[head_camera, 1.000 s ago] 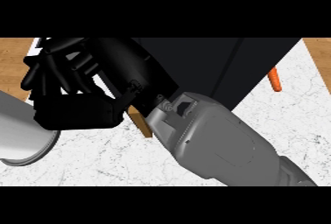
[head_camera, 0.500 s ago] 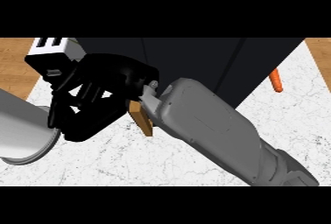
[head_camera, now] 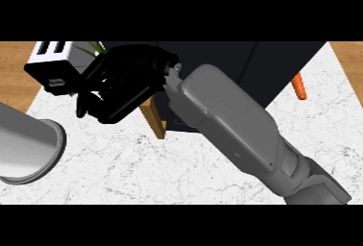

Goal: Pick up the wine, place it into the cabinet and close the cabinet

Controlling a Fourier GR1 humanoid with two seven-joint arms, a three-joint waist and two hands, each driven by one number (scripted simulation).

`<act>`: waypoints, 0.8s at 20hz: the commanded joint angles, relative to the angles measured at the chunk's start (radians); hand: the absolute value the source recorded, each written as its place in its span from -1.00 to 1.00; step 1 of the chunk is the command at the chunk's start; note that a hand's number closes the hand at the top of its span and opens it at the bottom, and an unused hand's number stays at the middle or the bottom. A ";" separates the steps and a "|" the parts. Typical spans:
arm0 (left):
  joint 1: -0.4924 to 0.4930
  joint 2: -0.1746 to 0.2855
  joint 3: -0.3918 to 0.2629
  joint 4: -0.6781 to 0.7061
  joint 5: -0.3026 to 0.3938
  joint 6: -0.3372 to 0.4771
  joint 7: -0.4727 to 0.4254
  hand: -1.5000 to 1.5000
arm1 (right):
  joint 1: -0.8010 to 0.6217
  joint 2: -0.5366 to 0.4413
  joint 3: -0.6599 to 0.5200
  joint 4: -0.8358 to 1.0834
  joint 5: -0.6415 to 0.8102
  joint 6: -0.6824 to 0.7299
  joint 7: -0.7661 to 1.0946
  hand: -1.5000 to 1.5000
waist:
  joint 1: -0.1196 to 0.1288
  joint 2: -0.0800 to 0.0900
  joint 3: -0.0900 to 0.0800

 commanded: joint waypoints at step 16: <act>-0.008 -0.071 0.118 -0.020 -0.016 0.001 0.054 -1.00 | -0.068 -0.113 -0.130 0.279 0.093 -0.036 -0.272 1.00 | -0.006 0.005 0.002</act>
